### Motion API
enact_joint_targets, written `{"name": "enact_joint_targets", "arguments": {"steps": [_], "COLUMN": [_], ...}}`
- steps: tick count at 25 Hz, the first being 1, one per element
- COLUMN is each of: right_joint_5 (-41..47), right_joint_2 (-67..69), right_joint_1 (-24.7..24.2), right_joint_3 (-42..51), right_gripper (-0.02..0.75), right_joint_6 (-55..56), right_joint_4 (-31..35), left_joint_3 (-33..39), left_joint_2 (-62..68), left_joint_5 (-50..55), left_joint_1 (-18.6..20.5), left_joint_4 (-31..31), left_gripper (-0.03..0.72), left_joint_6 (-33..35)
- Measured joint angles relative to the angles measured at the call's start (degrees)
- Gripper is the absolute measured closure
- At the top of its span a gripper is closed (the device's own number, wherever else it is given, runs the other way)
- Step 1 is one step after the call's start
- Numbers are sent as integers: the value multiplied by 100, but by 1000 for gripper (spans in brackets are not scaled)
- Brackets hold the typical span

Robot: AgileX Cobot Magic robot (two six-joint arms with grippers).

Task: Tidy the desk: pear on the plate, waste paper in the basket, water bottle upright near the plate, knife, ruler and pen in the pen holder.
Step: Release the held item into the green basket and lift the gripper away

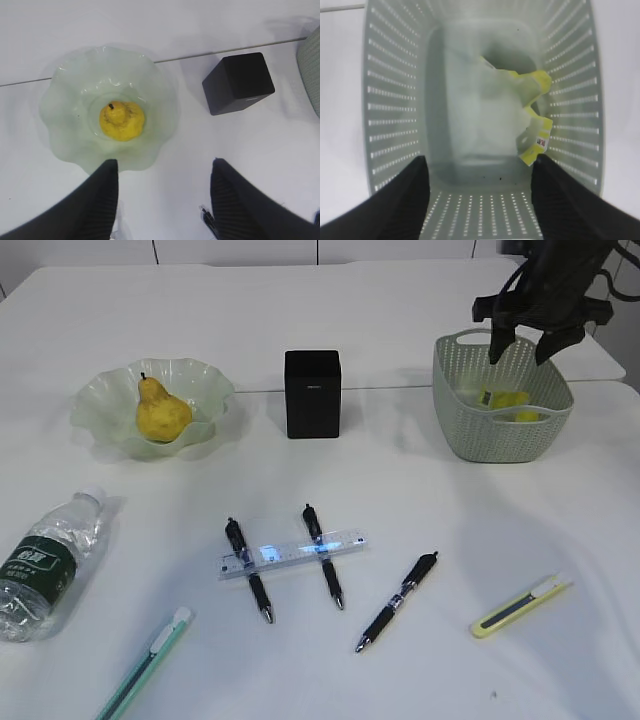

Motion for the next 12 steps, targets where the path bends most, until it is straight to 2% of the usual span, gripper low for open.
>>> {"name": "enact_joint_targets", "arguments": {"steps": [8,12], "right_joint_5": [70,70], "right_joint_2": [-830,-1496], "right_joint_1": [0,0], "right_joint_3": [24,454], "right_gripper": [232,237], "right_joint_6": [-117,-144], "right_joint_4": [33,138], "left_joint_3": [0,0], "left_joint_2": [0,0], "left_joint_5": [0,0], "left_joint_1": [0,0], "left_joint_4": [19,19], "left_gripper": [279,280], "left_joint_6": [0,0]}}
